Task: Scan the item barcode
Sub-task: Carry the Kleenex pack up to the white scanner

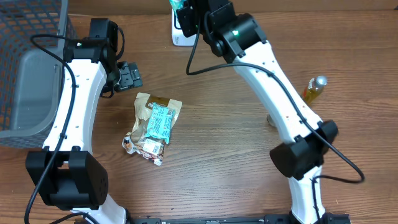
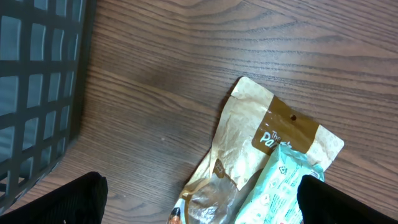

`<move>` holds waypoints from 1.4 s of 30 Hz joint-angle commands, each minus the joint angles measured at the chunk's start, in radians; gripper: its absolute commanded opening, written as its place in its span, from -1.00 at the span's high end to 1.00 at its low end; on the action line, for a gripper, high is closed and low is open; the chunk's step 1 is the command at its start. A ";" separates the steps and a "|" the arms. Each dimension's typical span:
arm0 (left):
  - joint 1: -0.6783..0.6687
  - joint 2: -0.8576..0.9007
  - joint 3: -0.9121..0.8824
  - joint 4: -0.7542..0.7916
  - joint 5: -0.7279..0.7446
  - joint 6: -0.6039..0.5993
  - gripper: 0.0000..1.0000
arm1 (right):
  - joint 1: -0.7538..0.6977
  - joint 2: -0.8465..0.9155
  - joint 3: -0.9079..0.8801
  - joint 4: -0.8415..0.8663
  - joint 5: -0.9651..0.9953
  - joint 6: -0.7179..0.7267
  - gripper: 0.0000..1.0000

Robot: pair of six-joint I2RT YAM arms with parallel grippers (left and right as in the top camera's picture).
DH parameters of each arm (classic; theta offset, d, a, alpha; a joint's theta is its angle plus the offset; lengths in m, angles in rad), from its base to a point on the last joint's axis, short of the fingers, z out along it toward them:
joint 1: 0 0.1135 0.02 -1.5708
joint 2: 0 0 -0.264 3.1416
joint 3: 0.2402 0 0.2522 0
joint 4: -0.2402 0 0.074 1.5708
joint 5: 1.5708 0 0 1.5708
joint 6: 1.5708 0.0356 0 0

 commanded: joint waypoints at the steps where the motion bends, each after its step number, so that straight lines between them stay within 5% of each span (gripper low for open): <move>1: -0.007 0.001 0.016 0.001 -0.013 0.012 -0.99 | -0.005 0.071 -0.001 0.051 0.052 -0.036 0.93; 16: -0.007 0.001 0.016 0.001 -0.013 0.012 -0.99 | -0.008 0.277 -0.001 0.338 0.190 -0.171 0.92; 23: -0.007 0.001 0.016 0.001 -0.013 0.012 -0.99 | -0.011 0.277 -0.001 -0.010 -0.031 0.129 0.22; 27: -0.007 0.001 0.016 0.001 -0.013 0.012 -0.99 | -0.011 0.293 -0.021 -0.127 -0.267 0.161 0.16; 42: -0.007 0.001 0.016 0.001 -0.013 0.012 -1.00 | 0.098 0.293 -0.281 0.357 -0.050 0.117 0.16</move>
